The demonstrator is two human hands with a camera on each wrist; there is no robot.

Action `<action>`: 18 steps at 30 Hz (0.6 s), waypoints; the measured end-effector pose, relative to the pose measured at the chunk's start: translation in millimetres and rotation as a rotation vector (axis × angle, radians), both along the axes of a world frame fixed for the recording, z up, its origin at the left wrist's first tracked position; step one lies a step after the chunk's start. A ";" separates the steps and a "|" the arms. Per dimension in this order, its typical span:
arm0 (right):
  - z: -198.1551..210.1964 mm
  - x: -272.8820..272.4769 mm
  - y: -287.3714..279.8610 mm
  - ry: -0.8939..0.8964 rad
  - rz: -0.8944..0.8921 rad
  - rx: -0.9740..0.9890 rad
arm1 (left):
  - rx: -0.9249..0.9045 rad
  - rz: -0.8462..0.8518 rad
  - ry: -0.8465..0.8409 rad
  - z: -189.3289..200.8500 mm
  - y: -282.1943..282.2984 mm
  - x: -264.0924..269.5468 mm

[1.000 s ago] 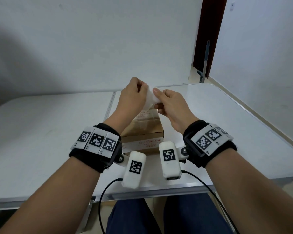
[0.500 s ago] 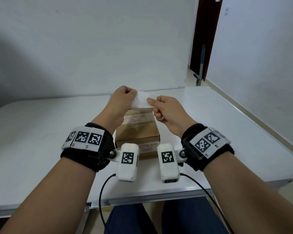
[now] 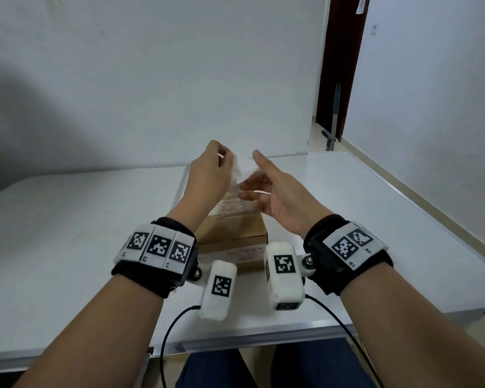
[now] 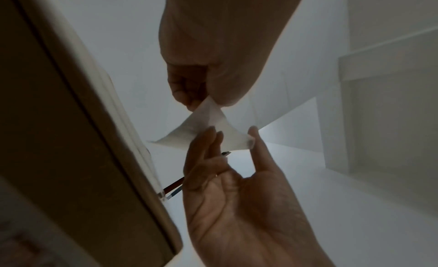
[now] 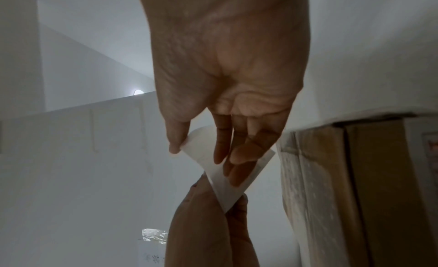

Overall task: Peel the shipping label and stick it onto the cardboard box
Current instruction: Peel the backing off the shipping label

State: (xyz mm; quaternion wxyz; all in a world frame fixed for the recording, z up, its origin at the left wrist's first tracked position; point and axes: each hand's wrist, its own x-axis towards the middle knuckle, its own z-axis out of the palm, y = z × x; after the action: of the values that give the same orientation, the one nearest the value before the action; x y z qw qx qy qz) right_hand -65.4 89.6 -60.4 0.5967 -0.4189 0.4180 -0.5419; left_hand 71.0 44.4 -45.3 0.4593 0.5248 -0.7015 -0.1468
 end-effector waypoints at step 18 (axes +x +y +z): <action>-3.8 2.0 0.3 0.131 -0.123 -0.093 | 0.420 -0.320 0.275 4.5 13.4 -1.2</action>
State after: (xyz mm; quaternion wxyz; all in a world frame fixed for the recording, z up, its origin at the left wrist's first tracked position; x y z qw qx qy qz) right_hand -63.4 89.9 -64.1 0.5138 -0.4541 0.4554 -0.5678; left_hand 69.8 57.7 -40.8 0.4021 0.4663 -0.6608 -0.4292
